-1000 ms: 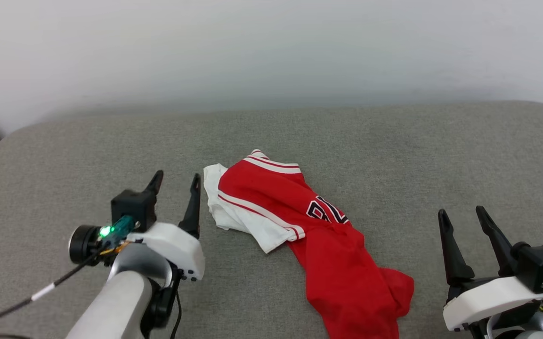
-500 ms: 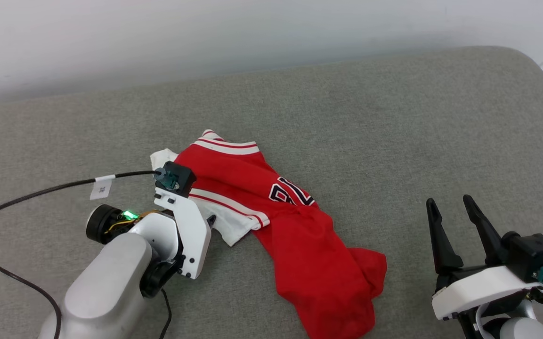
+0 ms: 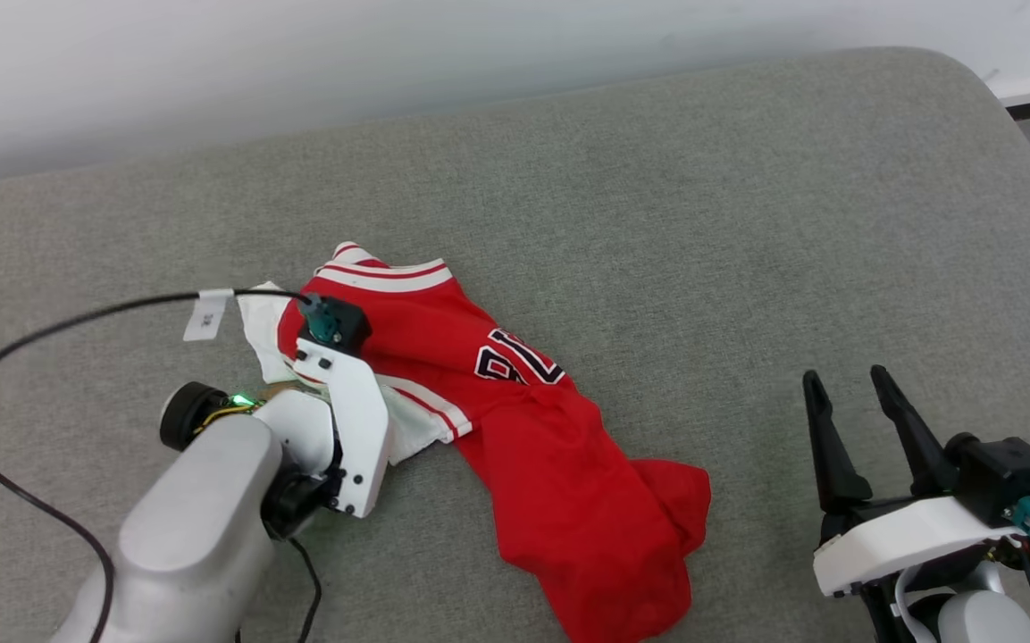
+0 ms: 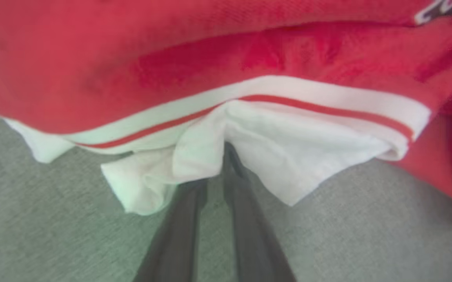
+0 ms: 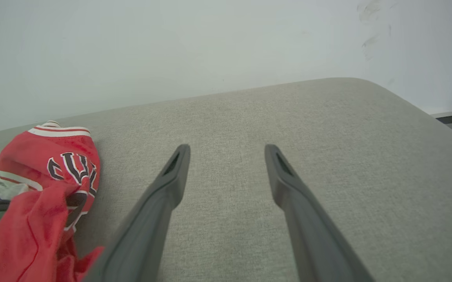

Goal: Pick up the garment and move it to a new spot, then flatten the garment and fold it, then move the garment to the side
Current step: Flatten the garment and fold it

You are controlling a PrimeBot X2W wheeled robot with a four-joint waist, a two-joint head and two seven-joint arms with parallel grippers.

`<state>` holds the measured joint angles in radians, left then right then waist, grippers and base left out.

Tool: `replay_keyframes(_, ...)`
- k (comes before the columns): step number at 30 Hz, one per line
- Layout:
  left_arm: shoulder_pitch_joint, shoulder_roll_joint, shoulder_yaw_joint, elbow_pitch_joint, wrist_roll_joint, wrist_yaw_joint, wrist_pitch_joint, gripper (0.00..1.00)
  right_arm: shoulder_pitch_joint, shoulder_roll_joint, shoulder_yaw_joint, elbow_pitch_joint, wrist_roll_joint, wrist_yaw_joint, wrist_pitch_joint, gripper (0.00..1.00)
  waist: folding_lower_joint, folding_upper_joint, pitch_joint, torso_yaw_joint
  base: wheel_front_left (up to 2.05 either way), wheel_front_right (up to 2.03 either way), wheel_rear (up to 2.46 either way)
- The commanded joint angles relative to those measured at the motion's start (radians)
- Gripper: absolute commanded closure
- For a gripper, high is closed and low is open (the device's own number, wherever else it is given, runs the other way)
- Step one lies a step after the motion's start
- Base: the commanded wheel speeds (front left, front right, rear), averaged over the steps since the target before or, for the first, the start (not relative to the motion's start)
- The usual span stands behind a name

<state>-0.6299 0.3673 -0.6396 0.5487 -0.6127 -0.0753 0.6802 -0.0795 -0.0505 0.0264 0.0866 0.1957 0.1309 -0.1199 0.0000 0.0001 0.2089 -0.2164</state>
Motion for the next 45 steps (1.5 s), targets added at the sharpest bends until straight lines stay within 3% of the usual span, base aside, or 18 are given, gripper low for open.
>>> replay_keyframes(1,0.048,-0.008,-0.017,0.015,0.015,0.006,-0.033,1.0,-0.004,0.0,-0.008,0.005,0.0,0.0,-0.003,0.0,0.0,-0.0001,-0.014,0.017,0.0,0.0,0.0)
replay_keyframes(9,0.09,0.026,0.031,-0.142,0.048,0.066,-0.229,1.0,0.031,0.0,-0.046,-0.008,-0.031,0.0,0.017,0.0,0.0,-0.0001,-0.095,0.129,0.0,0.0,0.0)
replay_keyframes(17,0.343,0.112,0.098,-0.355,0.002,0.199,-0.257,1.0,0.066,0.0,-0.07,-0.042,-0.044,0.0,0.047,0.0,0.0,-0.0001,-0.155,0.224,0.0,0.0,0.0)
replay_keyframes(22,0.526,0.122,0.137,-0.4,-0.067,0.275,-0.259,1.0,0.094,0.0,-0.075,-0.065,-0.045,0.0,0.064,0.0,0.0,-0.0001,-0.177,0.244,0.0,0.0,0.0)
replay_keyframes(23,0.551,0.122,0.144,-0.4,-0.074,0.286,-0.266,0.84,0.099,0.0,-0.075,-0.069,-0.045,0.0,0.065,0.0,0.0,-0.0001,-0.179,0.245,0.0,0.0,0.0)
replay_keyframes(24,0.571,0.122,0.148,-0.396,-0.08,0.292,-0.273,0.53,0.102,0.0,-0.076,-0.074,-0.046,0.0,0.069,0.0,0.0,-0.0001,-0.181,0.246,0.0,0.0,0.0)
replay_keyframes(25,0.587,0.116,0.15,-0.395,-0.087,0.297,-0.283,0.0,0.105,0.0,-0.076,-0.078,-0.048,0.0,0.073,0.0,0.0,-0.0001,-0.184,0.246,0.0,0.0,0.0)
replay_keyframes(29,0.603,0.103,0.163,-0.408,-0.069,0.314,-0.346,0.0,0.117,0.0,-0.079,-0.091,-0.056,0.0,0.085,0.0,0.0,-0.0001,-0.196,0.246,0.0,0.0,0.0)
replay_keyframes(45,0.5,0.036,0.221,-0.536,0.088,0.332,-0.825,0.0,0.14,0.0,-0.108,-0.145,-0.073,0.0,0.122,0.0,0.0,-0.0001,-0.227,0.252,0.0,0.0,0.0)
